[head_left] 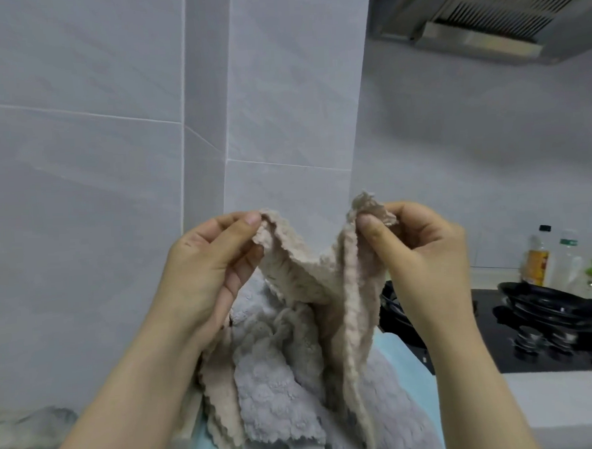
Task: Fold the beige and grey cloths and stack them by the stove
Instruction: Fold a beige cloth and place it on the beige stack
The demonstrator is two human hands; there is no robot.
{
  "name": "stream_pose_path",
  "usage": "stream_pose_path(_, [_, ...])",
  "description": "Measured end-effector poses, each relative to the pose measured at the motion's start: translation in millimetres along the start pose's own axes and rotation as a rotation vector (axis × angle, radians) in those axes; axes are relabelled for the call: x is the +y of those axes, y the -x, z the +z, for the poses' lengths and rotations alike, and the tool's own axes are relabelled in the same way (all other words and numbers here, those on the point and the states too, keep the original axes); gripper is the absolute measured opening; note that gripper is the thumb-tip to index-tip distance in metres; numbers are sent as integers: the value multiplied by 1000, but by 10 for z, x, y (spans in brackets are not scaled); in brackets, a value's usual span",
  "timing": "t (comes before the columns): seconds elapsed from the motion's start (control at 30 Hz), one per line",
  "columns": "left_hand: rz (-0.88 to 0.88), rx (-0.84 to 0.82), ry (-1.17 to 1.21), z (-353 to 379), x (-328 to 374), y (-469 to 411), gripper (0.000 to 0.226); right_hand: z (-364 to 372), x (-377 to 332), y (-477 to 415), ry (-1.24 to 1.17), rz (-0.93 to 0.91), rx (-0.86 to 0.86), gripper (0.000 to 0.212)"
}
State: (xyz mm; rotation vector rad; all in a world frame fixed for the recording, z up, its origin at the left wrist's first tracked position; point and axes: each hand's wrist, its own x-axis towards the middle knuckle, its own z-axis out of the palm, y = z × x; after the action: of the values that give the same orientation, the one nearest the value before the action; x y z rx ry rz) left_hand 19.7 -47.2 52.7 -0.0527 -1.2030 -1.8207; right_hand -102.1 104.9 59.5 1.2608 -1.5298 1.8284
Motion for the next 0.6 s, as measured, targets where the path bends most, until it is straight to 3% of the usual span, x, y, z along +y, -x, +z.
stream_pose_path(0.07, [32,28,-17,33,58,30,20,-34,-49,-15,50,-55,58,11])
stream_pose_path(0.13, [77,55,-56,50,129,66,21,-61,-114,-26,-71,-70,77,16])
stream_pose_path(0.27, [63,39,-66,58,193,88,19,-58,-184,-4,-571,123,-21,17])
stream_pose_path(0.37, [-48,32,13,34,97,20,22,-16,-138,11,-716,271,-78,18])
stream_pose_path(0.5, [-156,63,49,-35,-3,-54,9,-35,-79,3,-659,330,-81,14])
stream_pose_path(0.6, [-150,99,-86,-40,-45,-46,8,-68,-68,3,-414,234,-105,19])
